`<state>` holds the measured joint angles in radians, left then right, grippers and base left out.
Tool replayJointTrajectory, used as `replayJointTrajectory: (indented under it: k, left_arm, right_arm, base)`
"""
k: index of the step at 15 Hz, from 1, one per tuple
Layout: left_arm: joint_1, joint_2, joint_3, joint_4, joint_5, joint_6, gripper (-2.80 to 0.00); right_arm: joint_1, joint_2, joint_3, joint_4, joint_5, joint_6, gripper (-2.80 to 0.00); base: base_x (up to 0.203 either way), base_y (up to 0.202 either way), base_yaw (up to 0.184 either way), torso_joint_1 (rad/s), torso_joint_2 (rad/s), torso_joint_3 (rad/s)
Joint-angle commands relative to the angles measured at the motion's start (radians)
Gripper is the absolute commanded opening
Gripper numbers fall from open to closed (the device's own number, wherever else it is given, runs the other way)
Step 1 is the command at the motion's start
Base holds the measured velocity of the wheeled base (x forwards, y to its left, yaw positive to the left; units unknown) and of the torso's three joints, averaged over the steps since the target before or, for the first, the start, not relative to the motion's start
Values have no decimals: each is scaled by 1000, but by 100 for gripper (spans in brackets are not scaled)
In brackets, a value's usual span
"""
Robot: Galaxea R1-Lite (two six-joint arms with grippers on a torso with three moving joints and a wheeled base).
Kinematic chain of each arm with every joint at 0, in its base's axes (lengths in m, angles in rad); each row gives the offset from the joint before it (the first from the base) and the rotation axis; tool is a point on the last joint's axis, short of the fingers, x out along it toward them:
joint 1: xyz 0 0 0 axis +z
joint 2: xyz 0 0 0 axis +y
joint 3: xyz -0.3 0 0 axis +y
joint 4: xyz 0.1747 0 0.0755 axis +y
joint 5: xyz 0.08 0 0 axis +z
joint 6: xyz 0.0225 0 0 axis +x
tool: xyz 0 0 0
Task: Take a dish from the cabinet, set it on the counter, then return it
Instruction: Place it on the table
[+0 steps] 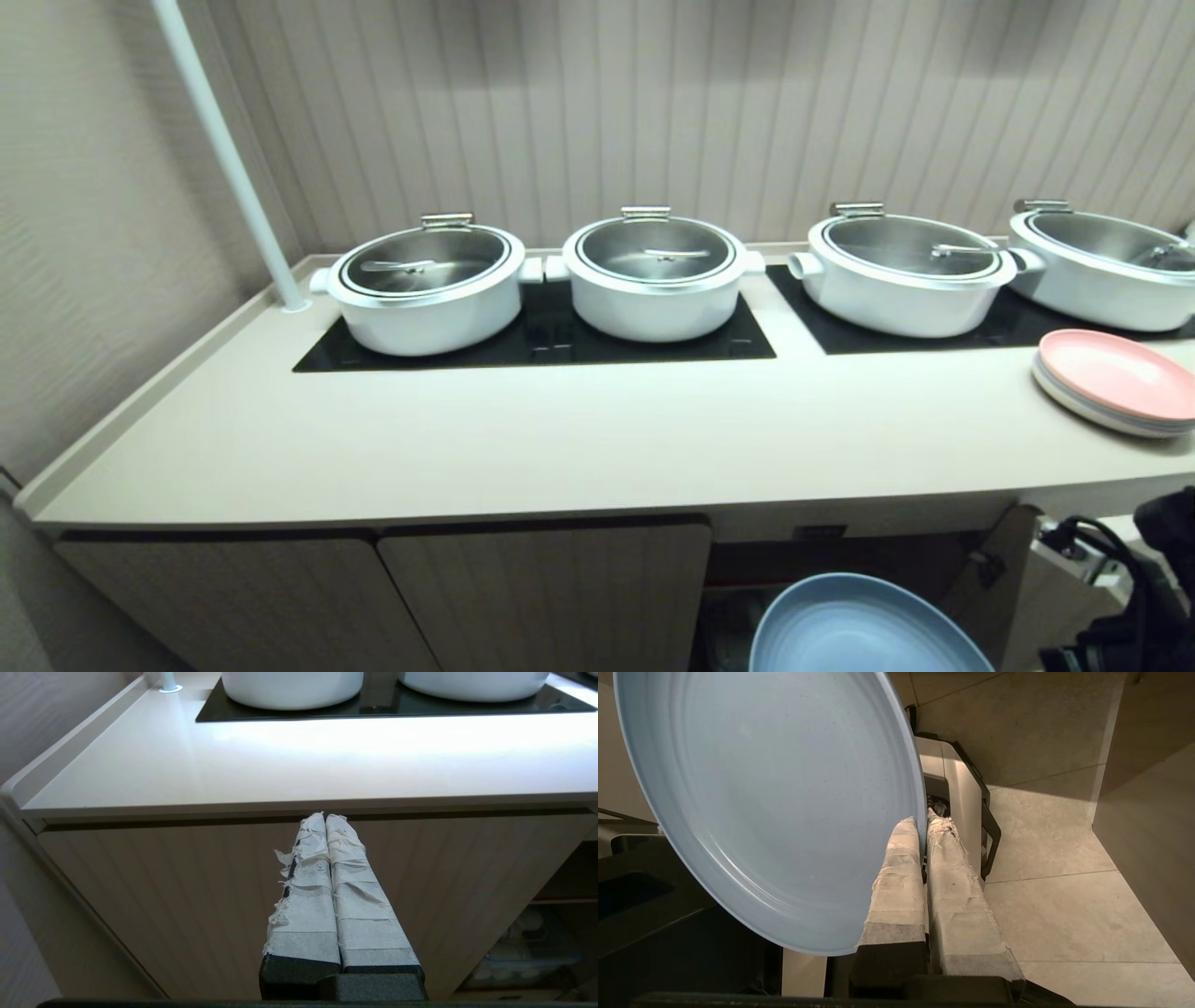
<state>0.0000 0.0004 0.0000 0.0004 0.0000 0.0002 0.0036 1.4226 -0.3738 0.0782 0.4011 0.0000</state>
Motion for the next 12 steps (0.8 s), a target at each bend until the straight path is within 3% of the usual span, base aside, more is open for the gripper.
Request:
replayJointTrajectory:
  k: [1,12]
  left_arm:
    - [0,0,0,0,0,0,-280]
    - [0,0,0,0,2,0,-280]
  right_arm:
    - [1,1,1,0,2,0,-280]
    - [1,-1,3,0,2,0,-280]
  base:
    - [0,0,0,168,-325,-168]
    - [0,0,0,124,-254,-128]
